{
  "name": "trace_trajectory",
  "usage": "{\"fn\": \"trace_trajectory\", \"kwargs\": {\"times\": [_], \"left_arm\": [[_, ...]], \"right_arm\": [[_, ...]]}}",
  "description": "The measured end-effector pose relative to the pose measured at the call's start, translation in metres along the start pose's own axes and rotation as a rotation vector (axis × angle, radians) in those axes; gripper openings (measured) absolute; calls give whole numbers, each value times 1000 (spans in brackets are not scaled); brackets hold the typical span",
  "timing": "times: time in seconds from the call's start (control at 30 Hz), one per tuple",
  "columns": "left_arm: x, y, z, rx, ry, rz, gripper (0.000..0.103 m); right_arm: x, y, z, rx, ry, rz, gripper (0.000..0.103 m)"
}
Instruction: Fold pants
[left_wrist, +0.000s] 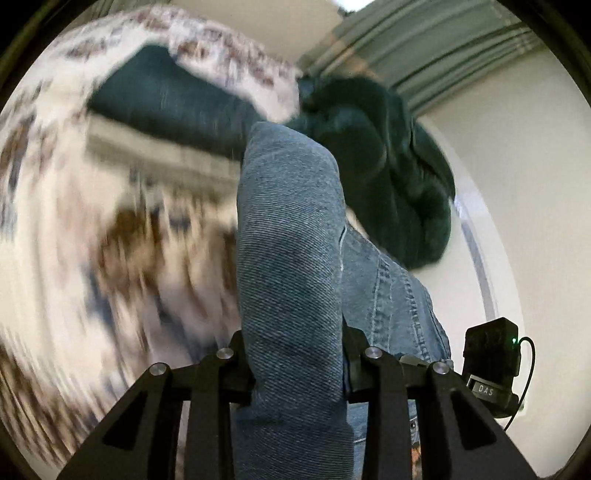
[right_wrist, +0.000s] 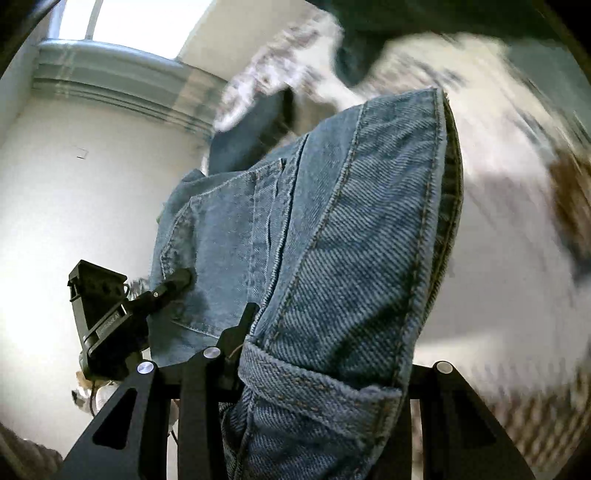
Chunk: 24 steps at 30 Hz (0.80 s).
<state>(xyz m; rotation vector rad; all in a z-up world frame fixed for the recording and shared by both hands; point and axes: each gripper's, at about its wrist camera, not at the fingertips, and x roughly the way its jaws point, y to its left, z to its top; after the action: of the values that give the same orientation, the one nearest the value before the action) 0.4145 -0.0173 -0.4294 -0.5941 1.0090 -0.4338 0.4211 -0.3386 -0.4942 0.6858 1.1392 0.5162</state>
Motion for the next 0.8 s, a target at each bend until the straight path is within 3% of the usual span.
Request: {"fn": "trace_trajectory", "kwargs": {"times": [0.23, 0.33, 0.4, 0.43, 0.5, 0.57, 0.67, 0.73, 0.8], "left_arm": [[8, 77, 203, 39, -99, 14, 28], [29, 118, 258, 17, -105, 29, 28], [57, 158, 284, -26, -70, 82, 35], [69, 174, 290, -43, -44, 128, 38], [96, 210, 293, -76, 42, 290, 53], [100, 229, 287, -100, 56, 289, 61], [90, 230, 280, -57, 40, 322, 86], [89, 226, 281, -30, 50, 328, 89], [90, 221, 278, -12, 59, 325, 89]], "right_arm": [[128, 82, 162, -79, -69, 55, 41], [192, 96, 222, -106, -61, 42, 41], [228, 90, 250, -90, -25, -14, 46], [243, 83, 260, -80, -5, -56, 54], [280, 71, 280, -38, 34, -171, 58], [283, 61, 282, -15, 37, -177, 63], [260, 59, 270, -39, 8, -239, 63], [254, 65, 267, -49, 0, -314, 62], [245, 67, 257, -38, -18, -363, 55]]}}
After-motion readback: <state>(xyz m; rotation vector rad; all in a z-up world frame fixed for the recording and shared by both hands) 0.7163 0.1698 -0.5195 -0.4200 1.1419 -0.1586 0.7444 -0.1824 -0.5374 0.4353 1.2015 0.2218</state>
